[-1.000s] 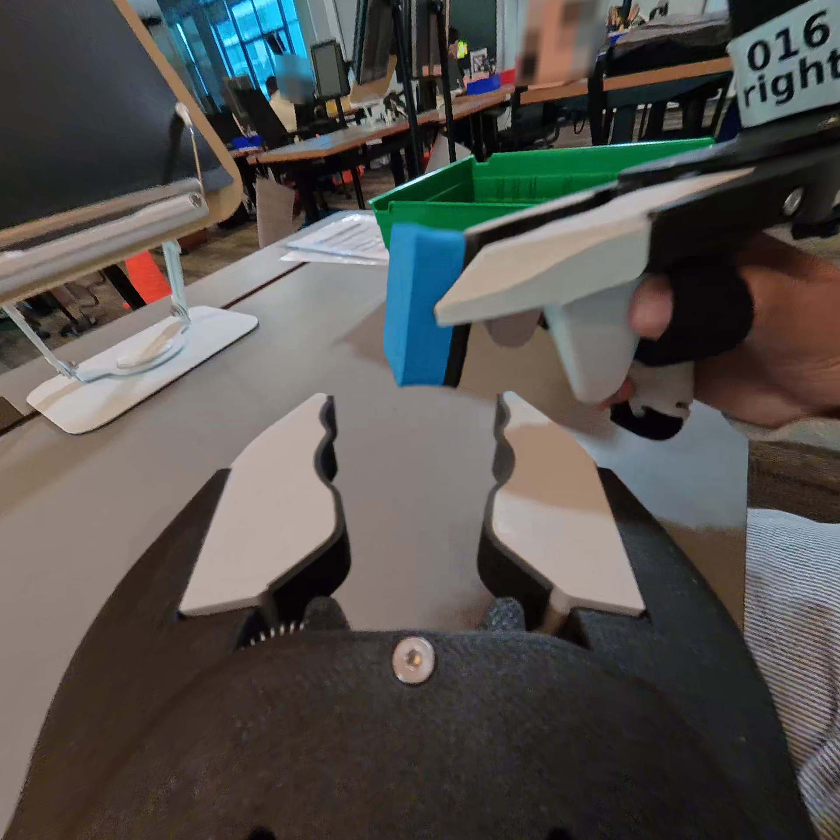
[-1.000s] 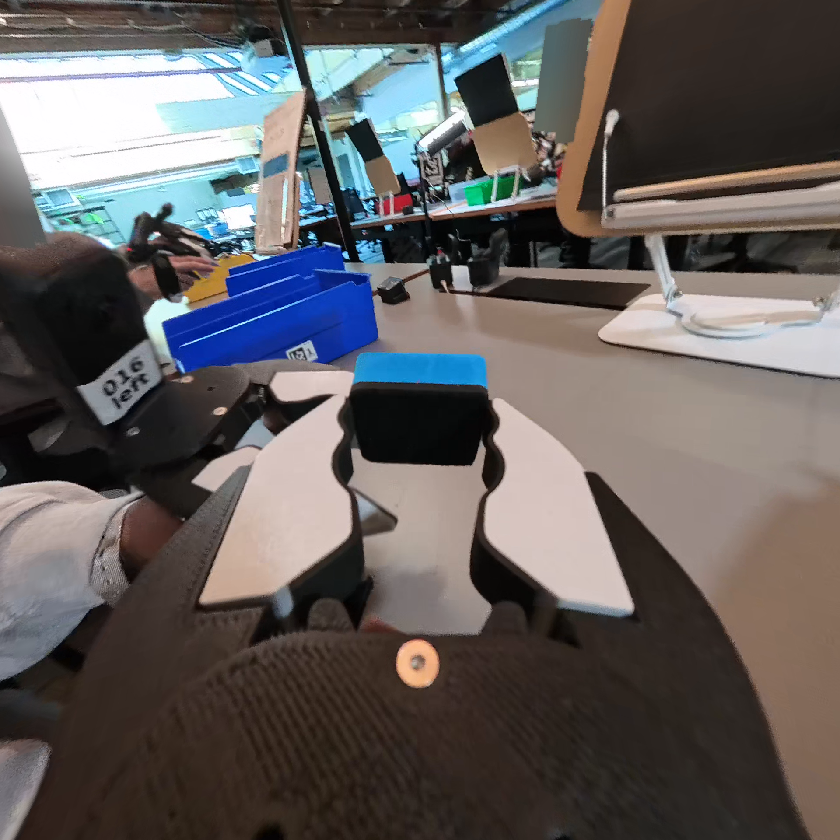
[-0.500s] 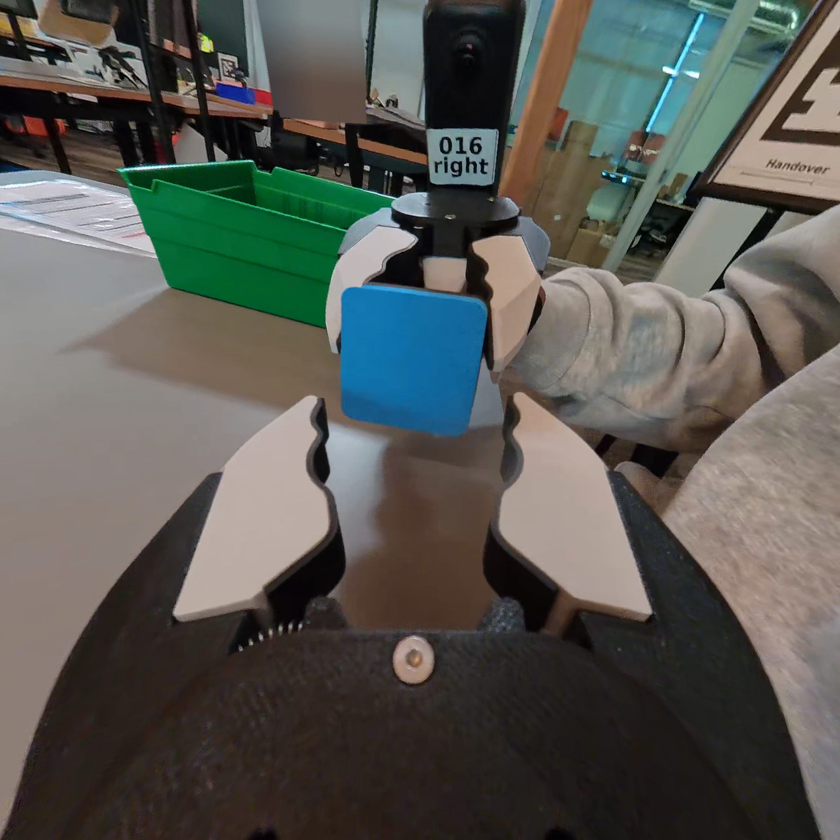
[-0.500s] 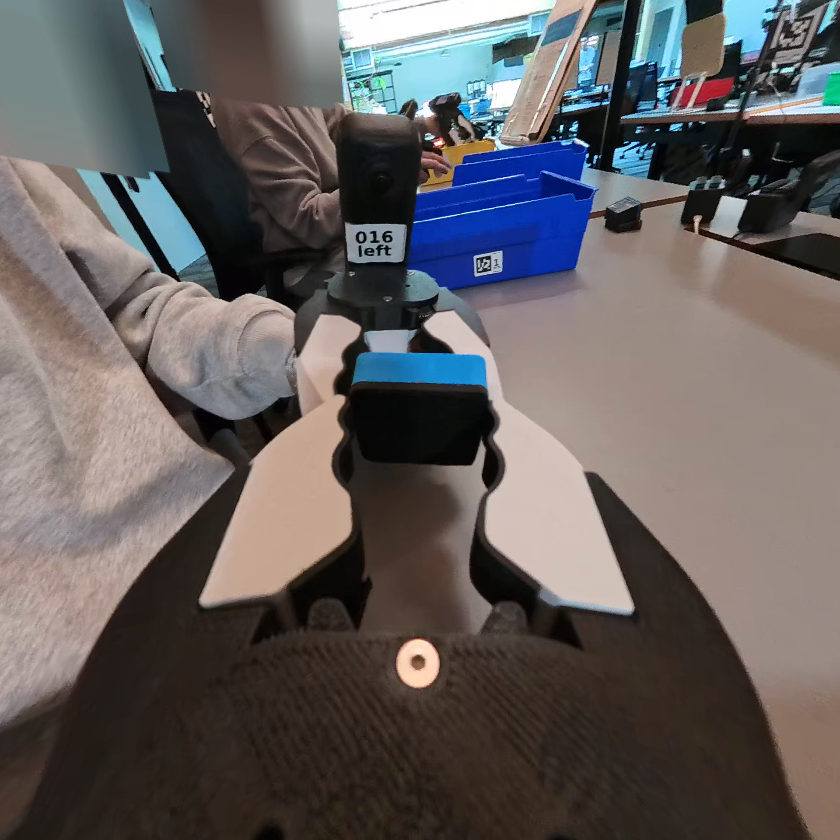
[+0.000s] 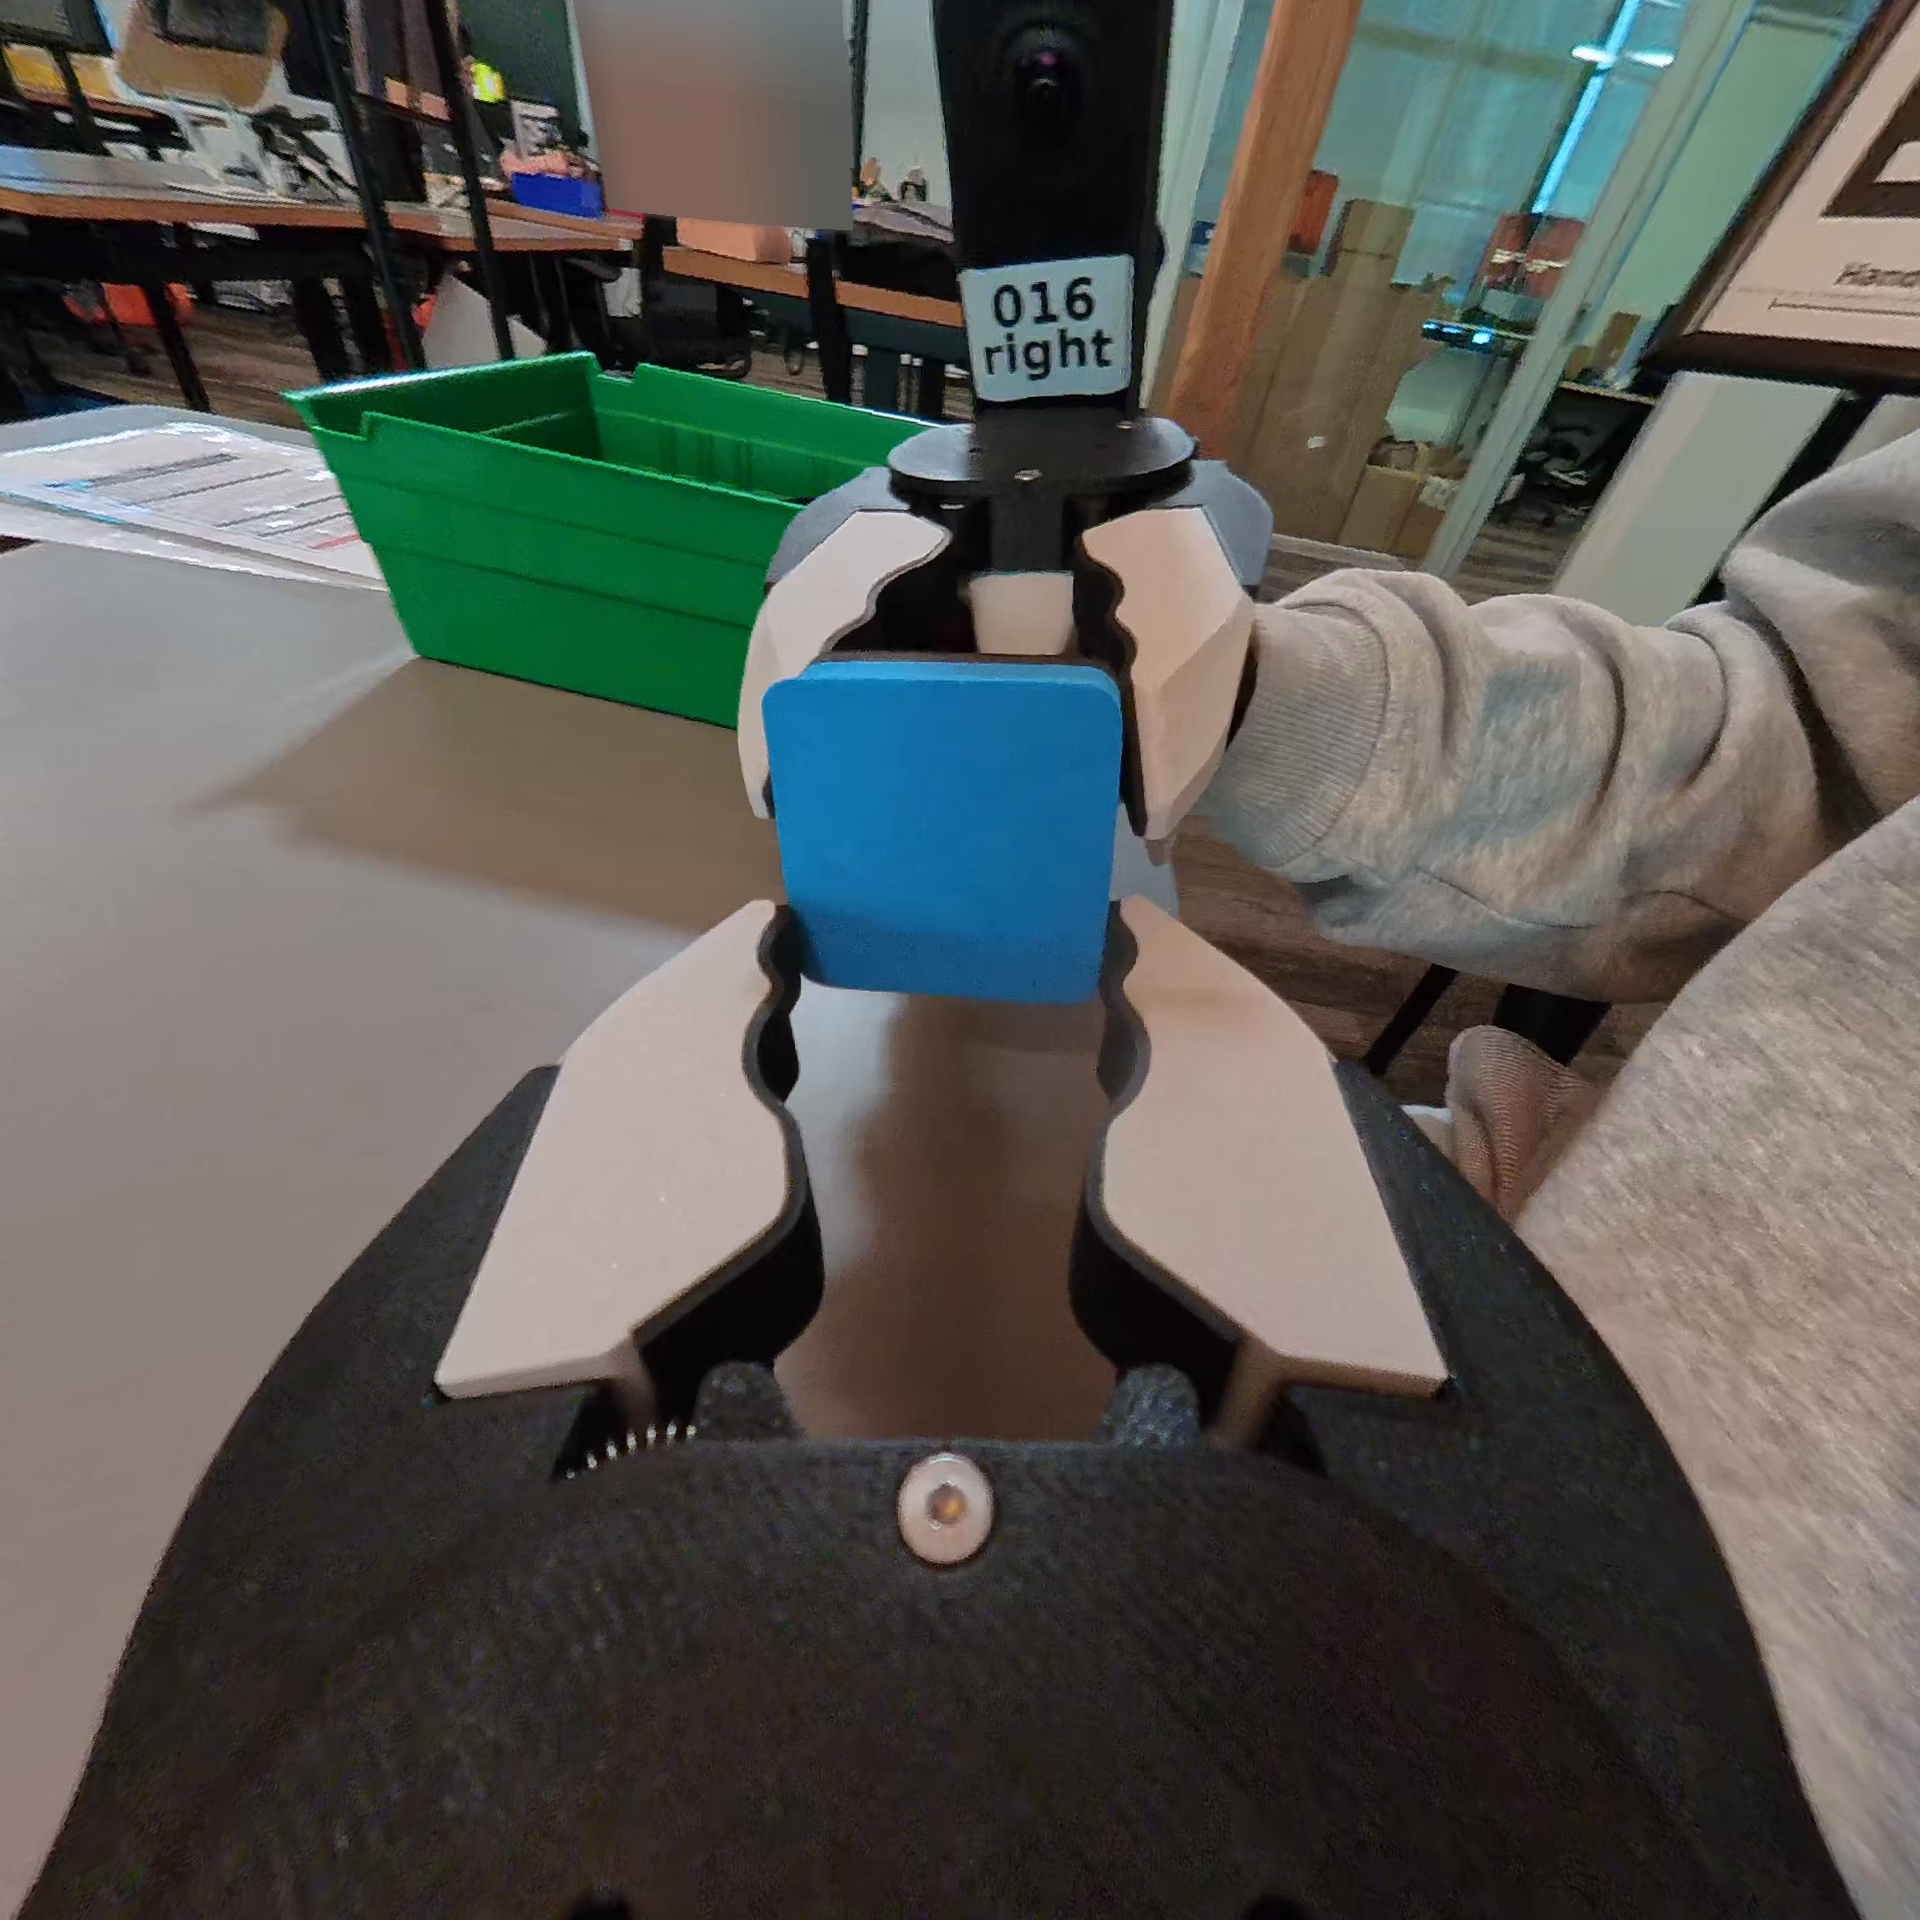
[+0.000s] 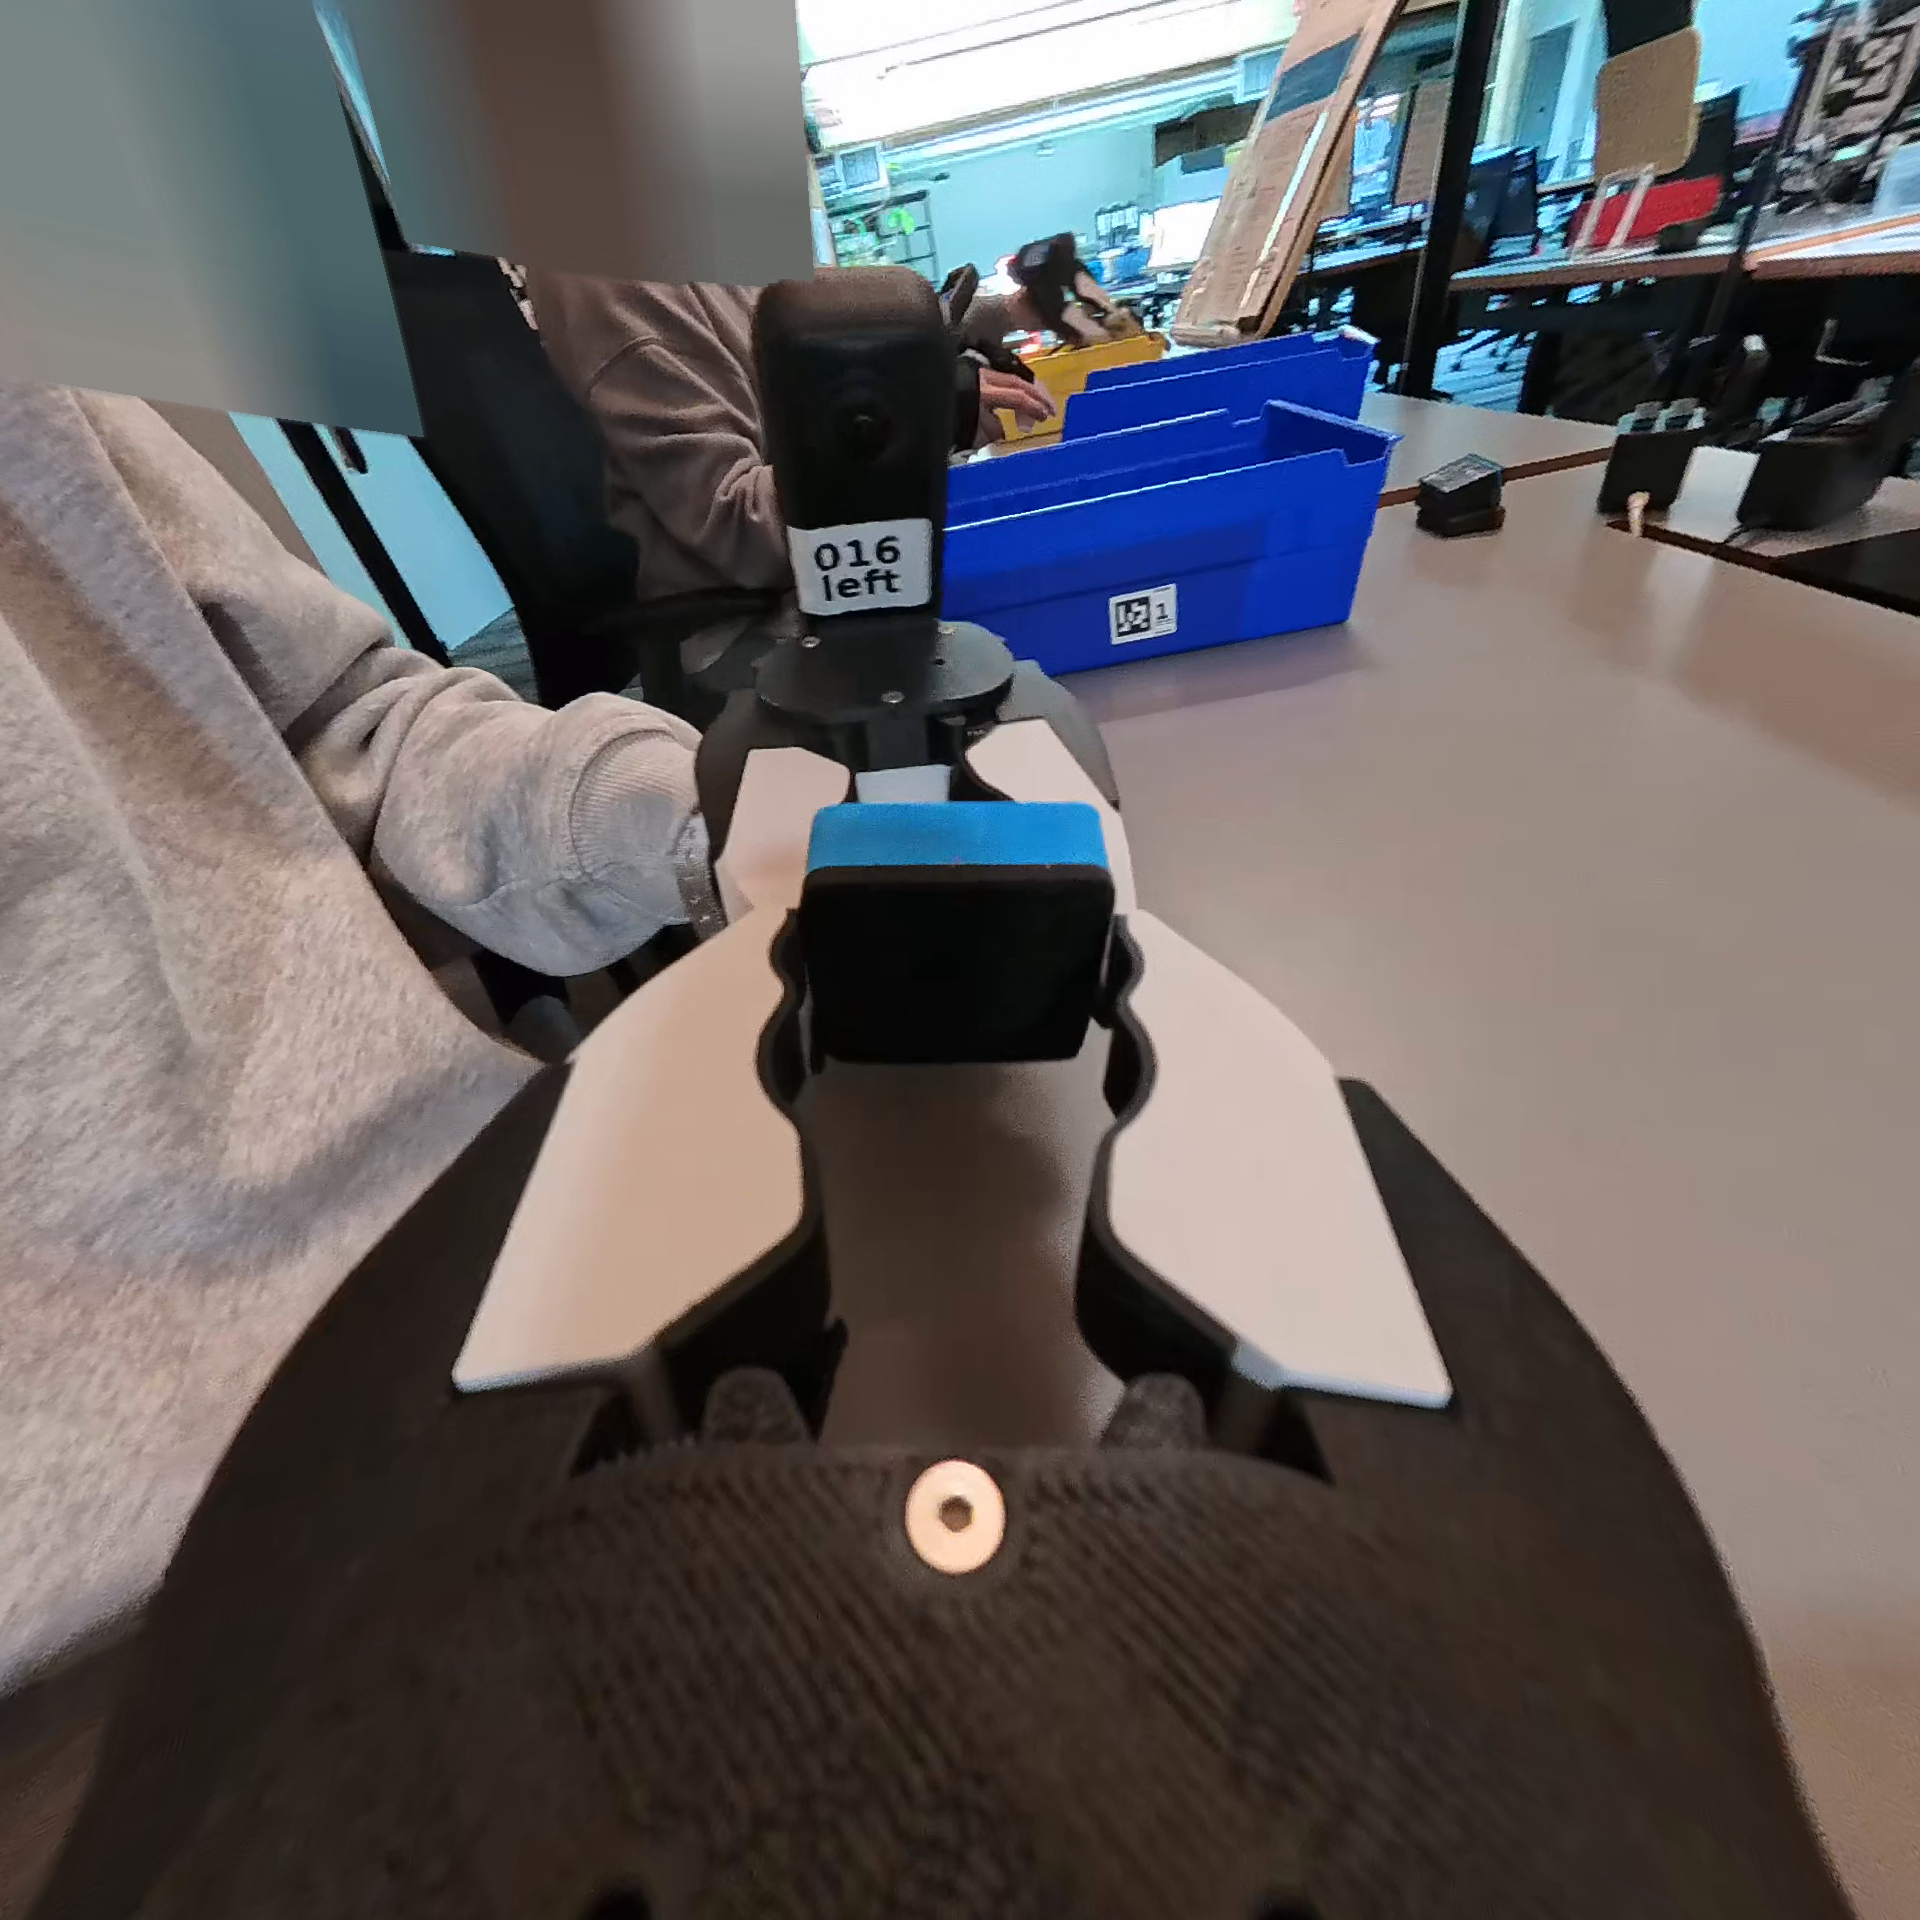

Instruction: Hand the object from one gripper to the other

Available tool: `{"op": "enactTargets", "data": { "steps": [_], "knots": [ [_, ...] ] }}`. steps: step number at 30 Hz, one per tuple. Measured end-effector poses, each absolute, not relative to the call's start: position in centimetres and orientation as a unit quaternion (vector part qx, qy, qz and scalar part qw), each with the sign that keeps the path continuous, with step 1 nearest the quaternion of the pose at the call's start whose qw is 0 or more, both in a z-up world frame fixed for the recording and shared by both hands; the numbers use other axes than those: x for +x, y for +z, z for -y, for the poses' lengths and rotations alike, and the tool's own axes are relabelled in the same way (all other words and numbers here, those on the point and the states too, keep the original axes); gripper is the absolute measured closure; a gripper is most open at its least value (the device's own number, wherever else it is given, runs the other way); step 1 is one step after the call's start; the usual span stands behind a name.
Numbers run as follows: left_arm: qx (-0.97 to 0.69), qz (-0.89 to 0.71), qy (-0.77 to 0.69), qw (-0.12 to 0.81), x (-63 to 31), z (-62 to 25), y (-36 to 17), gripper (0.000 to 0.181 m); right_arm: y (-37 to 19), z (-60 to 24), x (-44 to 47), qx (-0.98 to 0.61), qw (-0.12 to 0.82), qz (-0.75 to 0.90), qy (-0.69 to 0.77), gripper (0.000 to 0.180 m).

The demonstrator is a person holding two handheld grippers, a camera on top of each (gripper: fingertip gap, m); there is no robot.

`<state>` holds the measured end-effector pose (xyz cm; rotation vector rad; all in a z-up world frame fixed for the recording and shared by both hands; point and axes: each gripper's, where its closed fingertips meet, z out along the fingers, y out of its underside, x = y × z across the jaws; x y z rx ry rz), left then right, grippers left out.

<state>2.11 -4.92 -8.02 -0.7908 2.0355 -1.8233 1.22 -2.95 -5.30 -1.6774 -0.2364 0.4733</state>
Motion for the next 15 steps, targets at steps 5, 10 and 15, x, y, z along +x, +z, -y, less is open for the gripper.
{"op": "enactTargets", "data": {
  "steps": [5, 10, 15],
  "knots": [
    [-0.334, -0.695, -0.596, 0.224, 4.1, 2.3, -8.4, 0.124, -5.0, 2.7, 3.8, -0.726, 0.66, 0.022, 0.195, 0.101],
    [-0.412, -0.713, -0.456, 0.337, 5.8, -1.8, -10.0, 0.122, -5.0, 2.7, 6.2, -0.73, 0.664, -0.054, 0.155, 0.11],
    [-0.392, -0.736, -0.368, 0.412, 5.9, -2.1, -10.5, 0.122, -4.3, 2.2, 6.4, -0.749, 0.659, -0.066, 0.029, 0.129]
  ]
}}
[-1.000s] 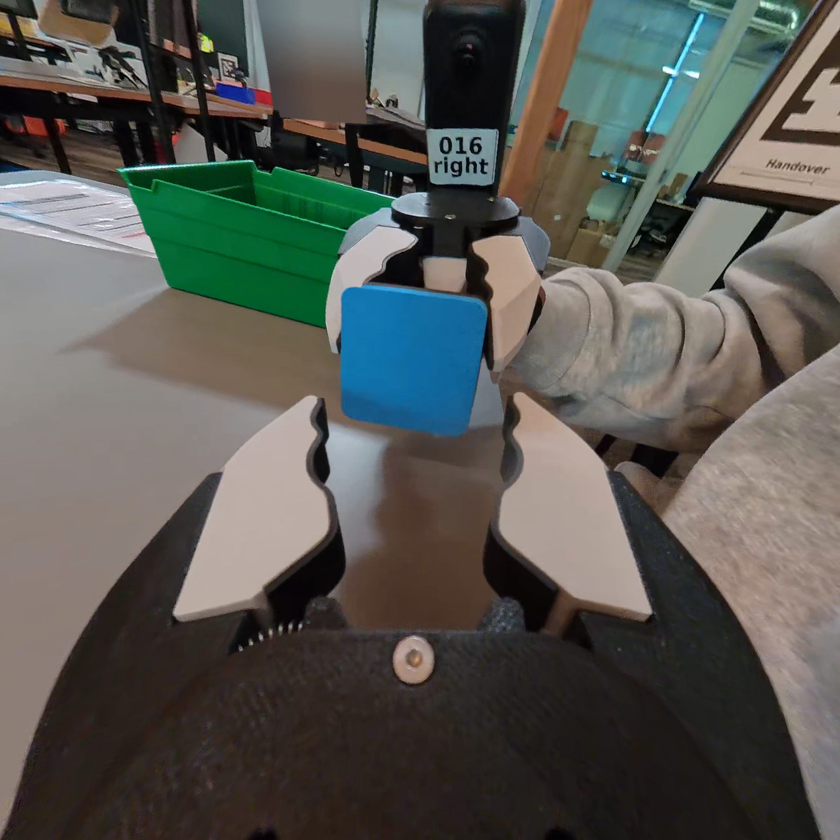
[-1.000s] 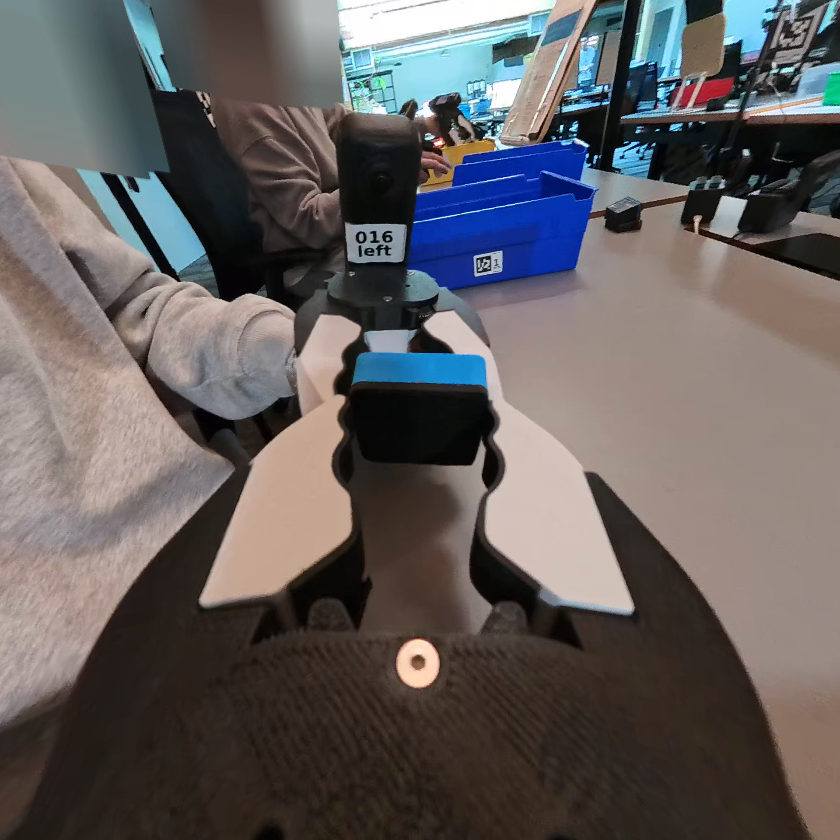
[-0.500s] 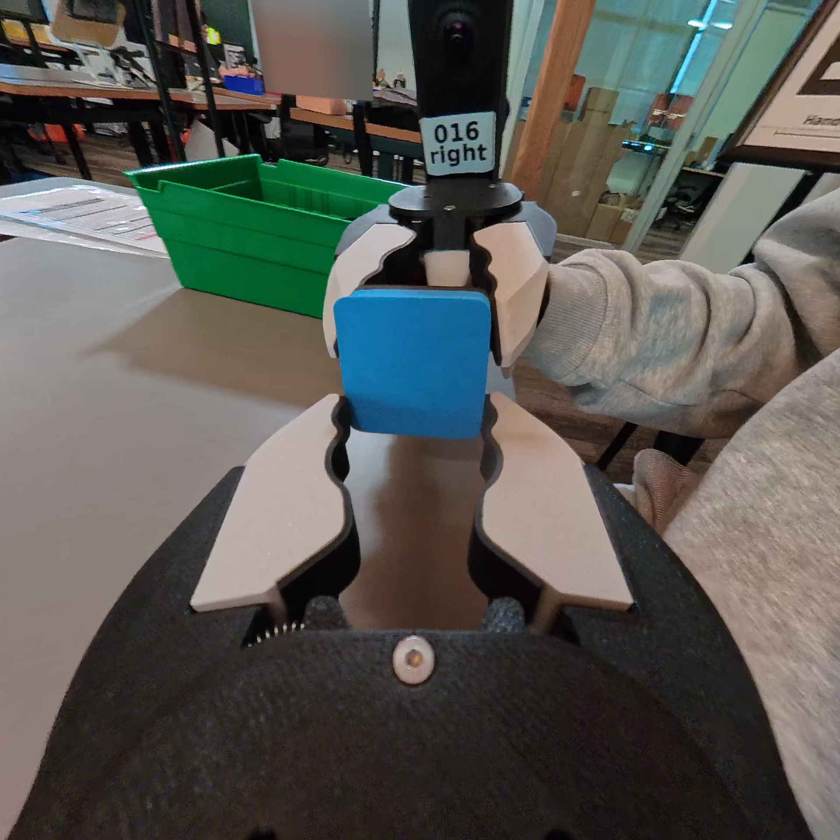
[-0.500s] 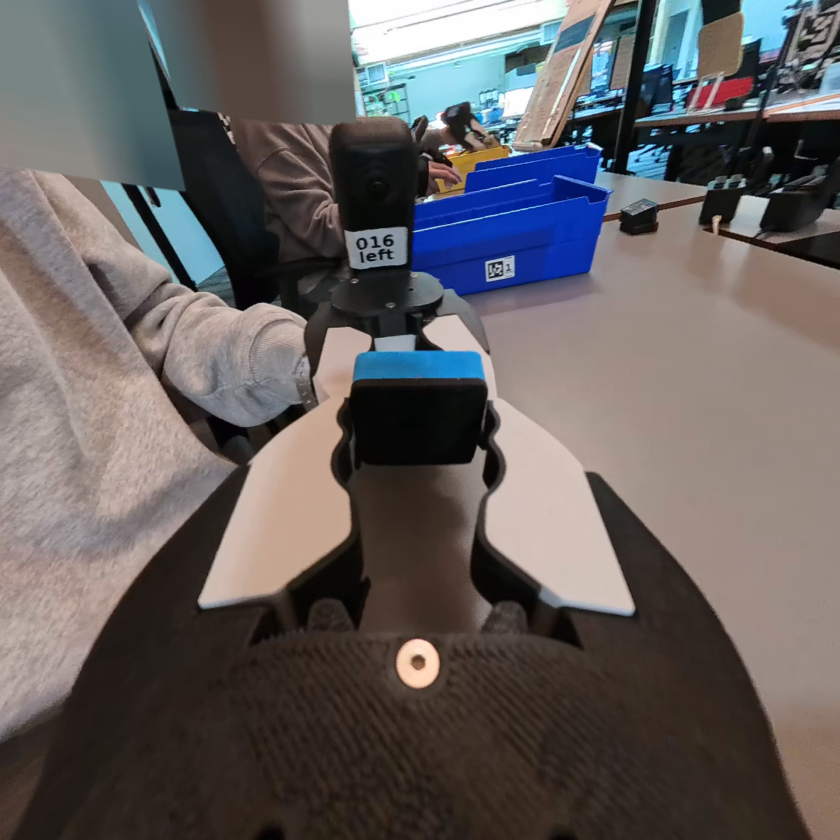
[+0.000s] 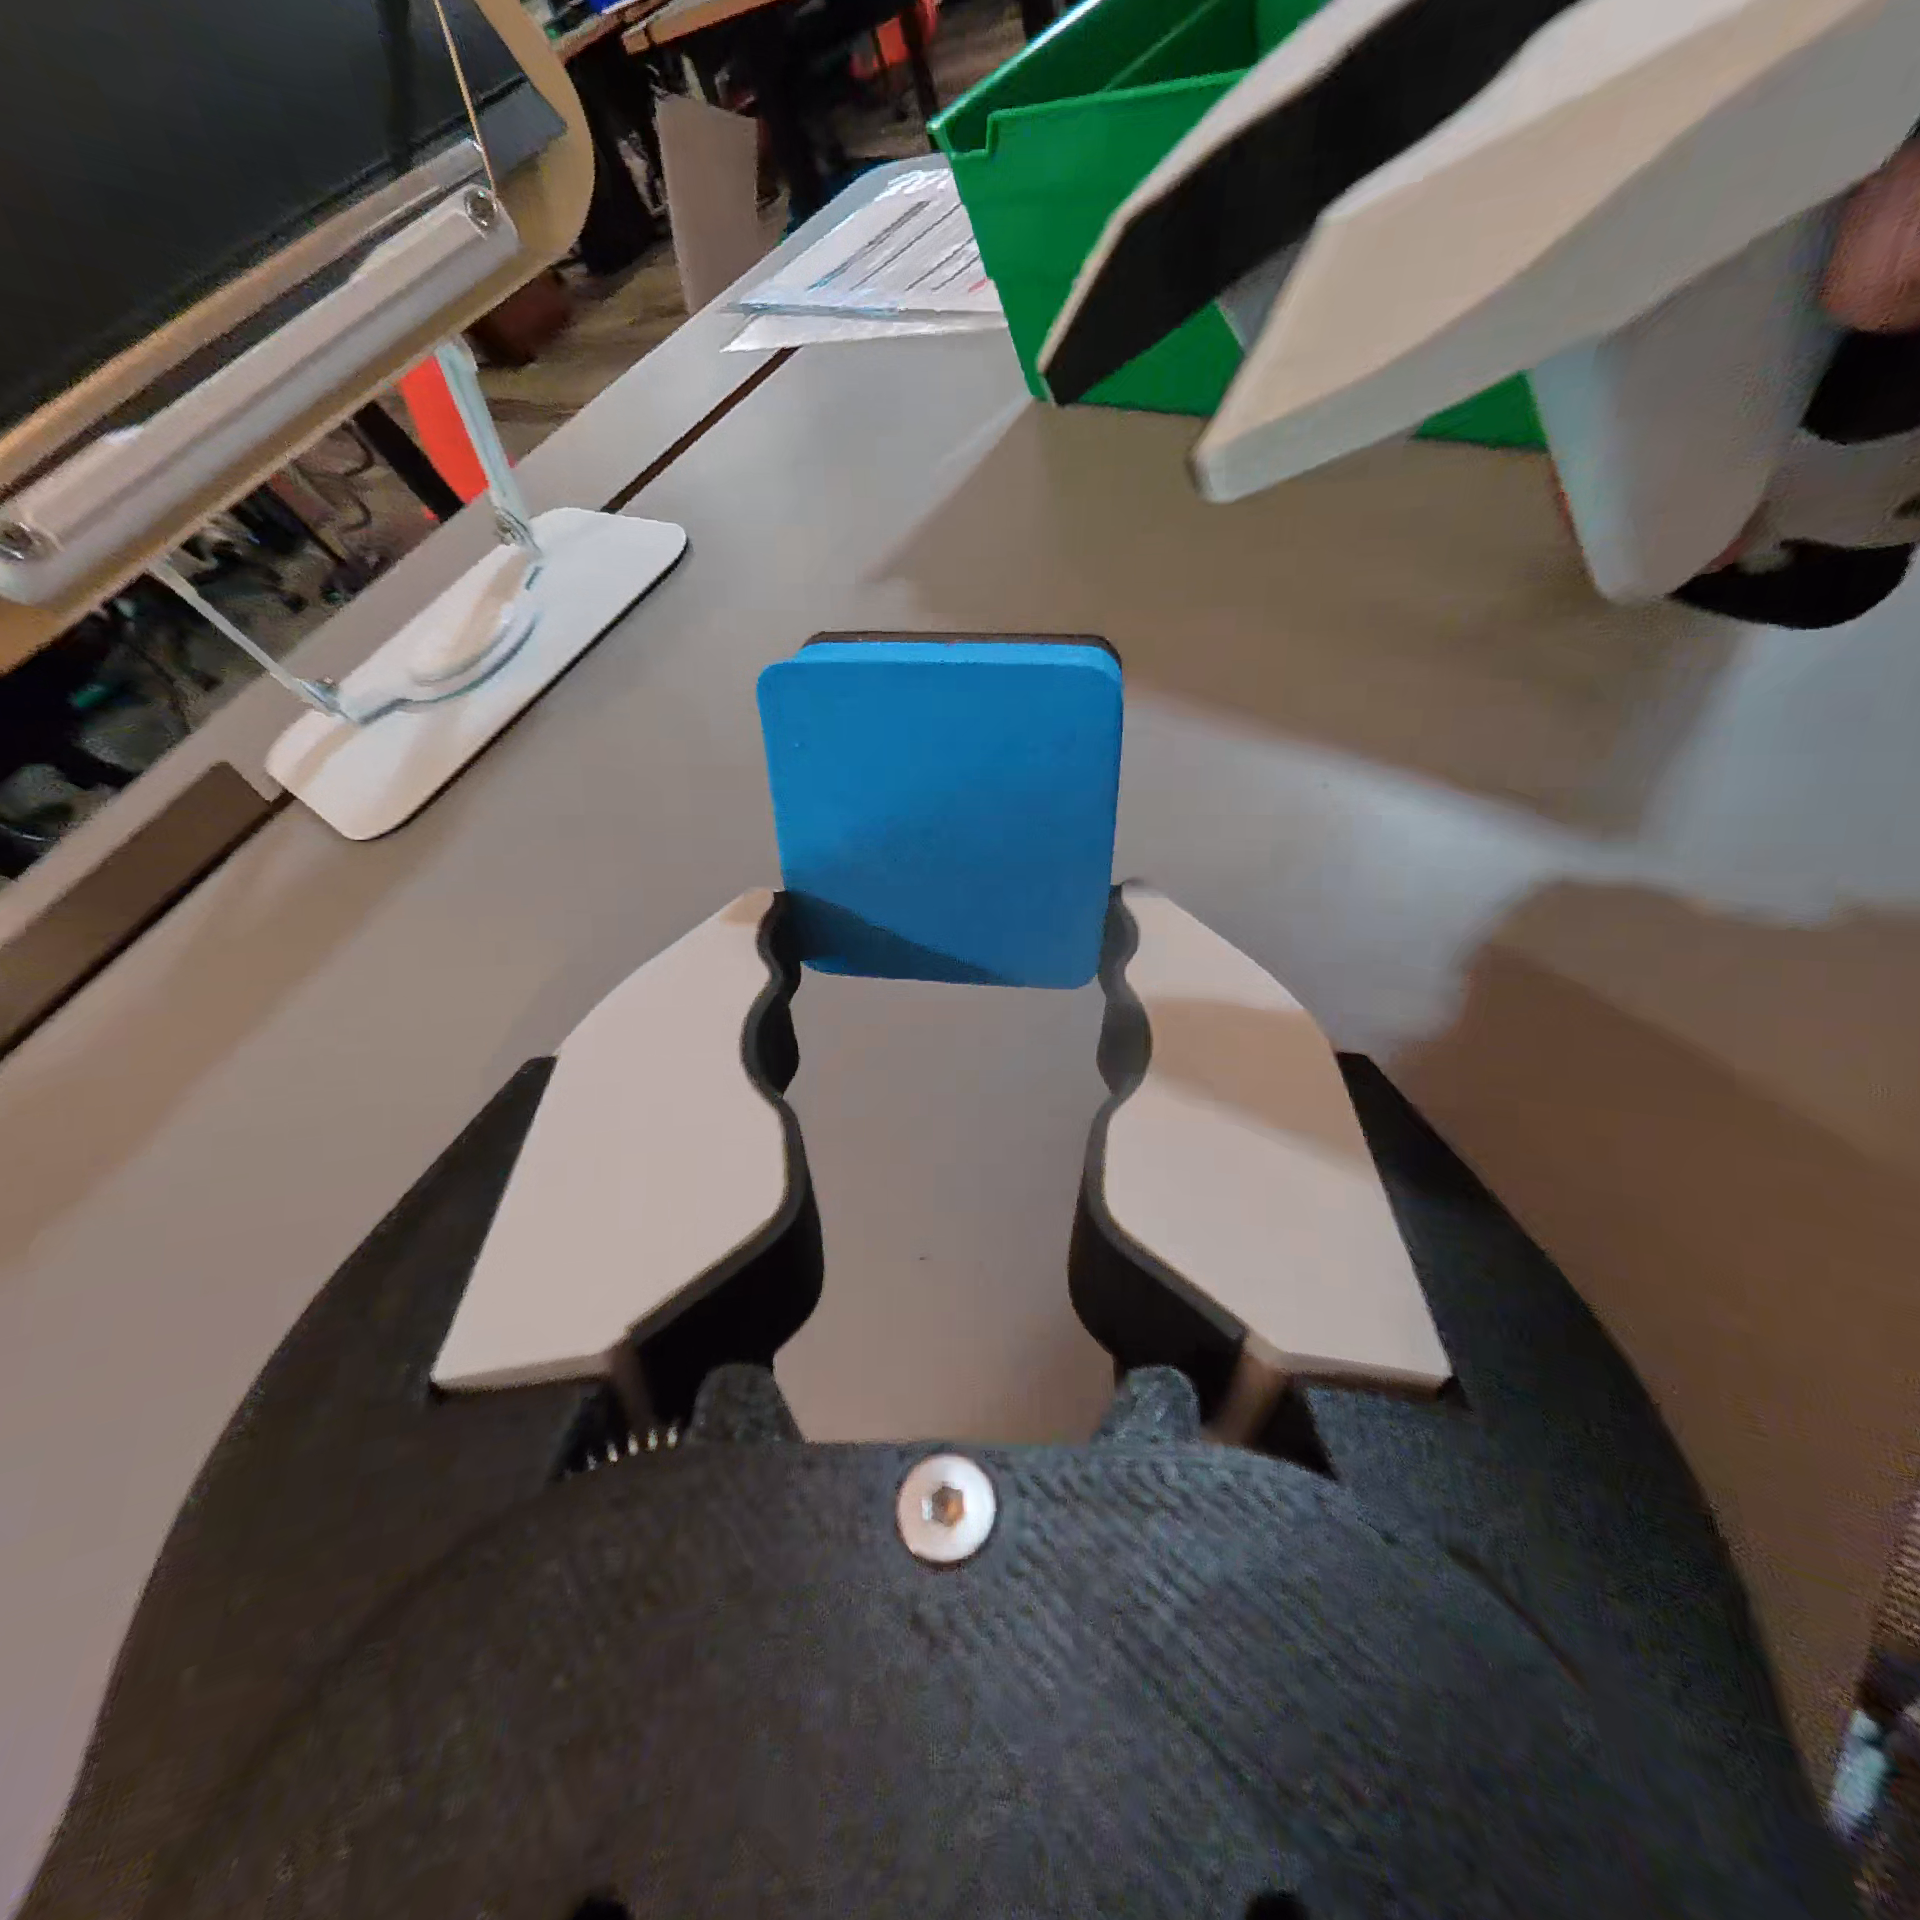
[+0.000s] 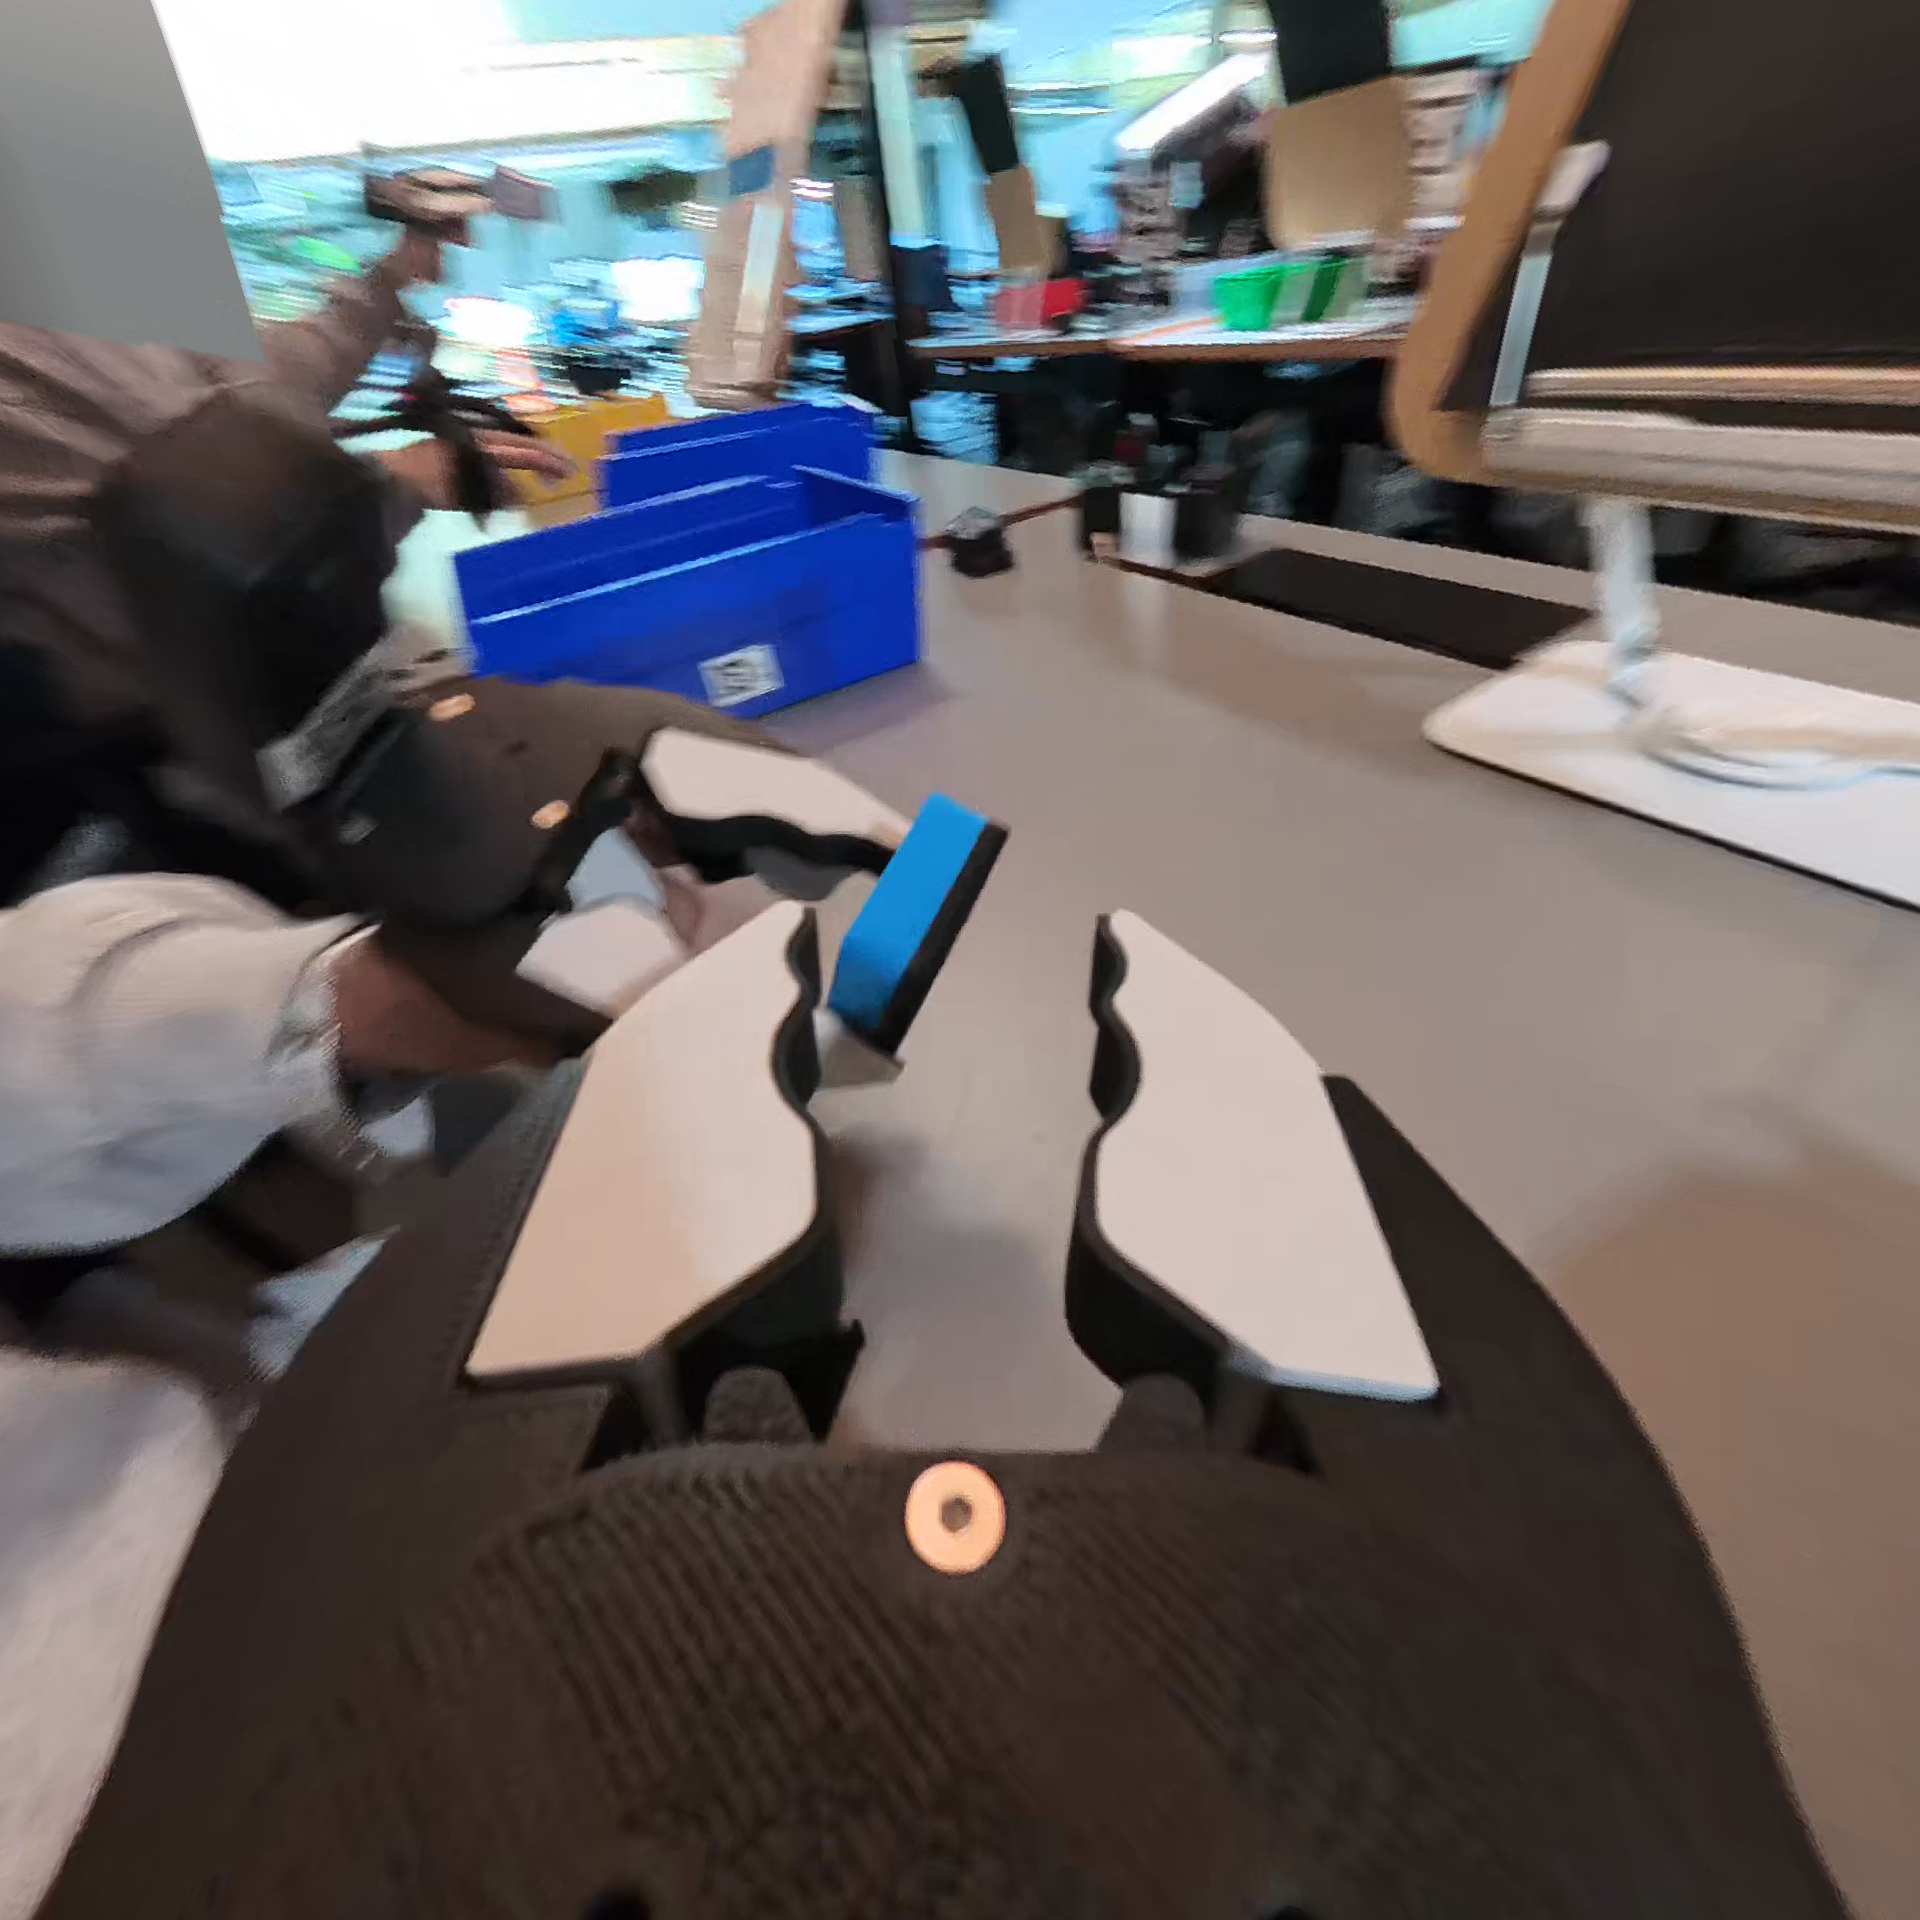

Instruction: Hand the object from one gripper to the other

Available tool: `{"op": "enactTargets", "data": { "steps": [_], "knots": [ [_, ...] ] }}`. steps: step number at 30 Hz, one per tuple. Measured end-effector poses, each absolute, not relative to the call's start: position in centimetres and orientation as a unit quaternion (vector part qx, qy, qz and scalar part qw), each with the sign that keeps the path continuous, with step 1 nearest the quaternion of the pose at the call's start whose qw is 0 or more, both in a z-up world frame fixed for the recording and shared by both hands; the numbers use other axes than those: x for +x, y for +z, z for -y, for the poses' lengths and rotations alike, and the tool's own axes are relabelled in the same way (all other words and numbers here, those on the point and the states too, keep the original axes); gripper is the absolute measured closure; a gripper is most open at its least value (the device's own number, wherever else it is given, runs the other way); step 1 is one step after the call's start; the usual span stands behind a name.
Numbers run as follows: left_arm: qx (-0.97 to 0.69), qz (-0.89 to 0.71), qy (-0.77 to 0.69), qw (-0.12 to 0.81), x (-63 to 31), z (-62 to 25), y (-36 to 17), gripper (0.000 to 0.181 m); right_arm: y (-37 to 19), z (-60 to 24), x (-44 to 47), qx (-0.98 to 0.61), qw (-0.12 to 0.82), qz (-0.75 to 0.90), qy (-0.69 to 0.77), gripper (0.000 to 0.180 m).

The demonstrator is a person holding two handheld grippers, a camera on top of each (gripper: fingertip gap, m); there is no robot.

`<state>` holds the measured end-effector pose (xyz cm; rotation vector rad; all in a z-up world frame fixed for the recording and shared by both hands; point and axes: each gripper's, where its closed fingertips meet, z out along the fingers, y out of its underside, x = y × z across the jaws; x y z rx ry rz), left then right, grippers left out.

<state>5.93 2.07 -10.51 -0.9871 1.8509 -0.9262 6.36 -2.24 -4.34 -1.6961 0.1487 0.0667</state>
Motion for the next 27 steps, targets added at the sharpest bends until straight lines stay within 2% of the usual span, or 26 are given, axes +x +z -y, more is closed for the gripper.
{"op": "enactTargets", "data": {
  "steps": [5, 8, 11, 16, 19, 21, 24, 27],
  "knots": [
    [-0.363, -0.749, -0.328, 0.446, 5.8, -1.4, -10.6, 0.122, -6.5, 1.1, 5.8, -0.78, 0.616, -0.104, 0.031, 0.127],
    [-0.338, -0.757, -0.303, 0.469, 5.7, -1.1, -10.7, 0.122, -7.9, 0.8, 5.3, -0.803, 0.586, -0.106, 0.044, 0.134],
    [-0.31, -0.767, -0.27, 0.493, 5.7, -0.9, -10.9, 0.122, -8.6, 0.9, 5.0, -0.816, 0.565, -0.104, 0.06, 0.151],
    [-0.292, -0.77, -0.251, 0.509, 5.8, -0.9, -11.0, 0.122, -9.1, 1.0, 5.1, -0.822, 0.553, -0.113, 0.081, 0.154],
    [-0.3, -0.76, -0.28, 0.503, 5.8, -0.7, -10.8, 0.122, -8.9, 1.0, 5.1, -0.816, 0.557, -0.123, 0.095, 0.155],
    [-0.316, -0.754, -0.303, 0.49, 5.9, -0.7, -10.7, 0.113, -8.4, 1.2, 5.5, -0.807, 0.568, -0.129, 0.093, 0.155],
    [-0.35, -0.738, -0.359, 0.452, 6.0, -0.8, -10.4, 0.101, -7.4, 1.5, 6.2, -0.788, 0.591, -0.138, 0.103, 0.155],
    [-0.38, -0.708, -0.455, 0.384, 5.8, -0.4, -9.5, 0.099, -5.9, 1.6, 6.4, -0.754, 0.629, -0.137, 0.134, 0.155]
  ]
}}
